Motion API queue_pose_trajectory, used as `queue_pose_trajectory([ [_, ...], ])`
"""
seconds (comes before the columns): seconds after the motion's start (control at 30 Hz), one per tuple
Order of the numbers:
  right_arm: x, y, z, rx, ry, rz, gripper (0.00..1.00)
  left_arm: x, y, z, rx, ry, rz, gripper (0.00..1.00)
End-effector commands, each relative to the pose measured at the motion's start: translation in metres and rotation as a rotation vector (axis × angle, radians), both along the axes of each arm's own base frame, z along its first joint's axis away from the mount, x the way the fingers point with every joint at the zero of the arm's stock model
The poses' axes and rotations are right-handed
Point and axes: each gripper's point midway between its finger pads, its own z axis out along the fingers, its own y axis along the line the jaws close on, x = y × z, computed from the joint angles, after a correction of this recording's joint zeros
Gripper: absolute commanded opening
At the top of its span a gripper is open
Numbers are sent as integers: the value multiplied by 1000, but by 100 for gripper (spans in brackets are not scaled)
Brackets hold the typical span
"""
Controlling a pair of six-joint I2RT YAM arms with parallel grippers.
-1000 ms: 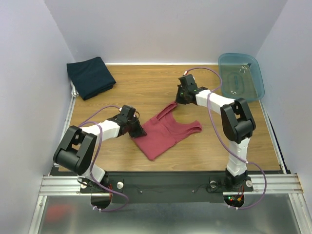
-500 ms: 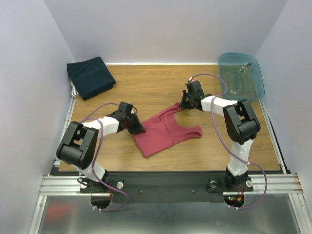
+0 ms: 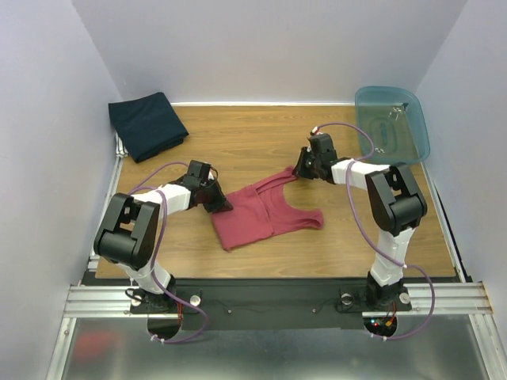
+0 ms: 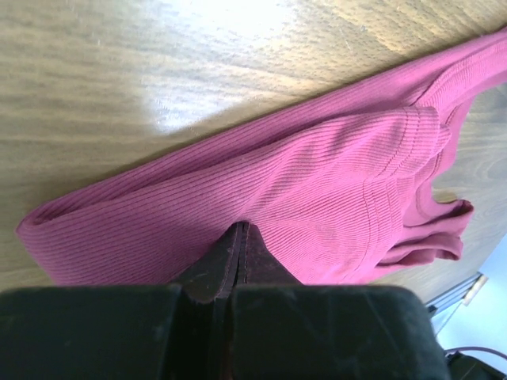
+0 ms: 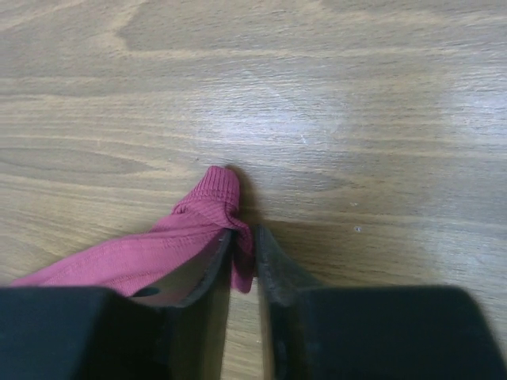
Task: Fold and stack the tank tops
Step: Fold the tank top
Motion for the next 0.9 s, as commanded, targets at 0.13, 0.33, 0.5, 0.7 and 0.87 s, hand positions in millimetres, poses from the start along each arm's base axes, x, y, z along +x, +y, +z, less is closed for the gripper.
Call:
queue_pose_trajectory([
  [0.13,8,-8,50,31,-106,-41,51,-1,13,4,101,-17,-93,2],
  [0.33,-14,-29,50,-21,-64,-111,55,8,-7,44,92,-119,-181,7],
  [0.5,-53,-46,60,-32,-19,-152,55,21,-40,99,77,-258,-237,11],
  [0.7,-123,-70,60,-14,35,-199,55,21,-138,127,28,-363,-434,13],
  [0.87,-178,-72,60,94,72,-202,52,18,-219,125,-29,-408,-607,8],
])
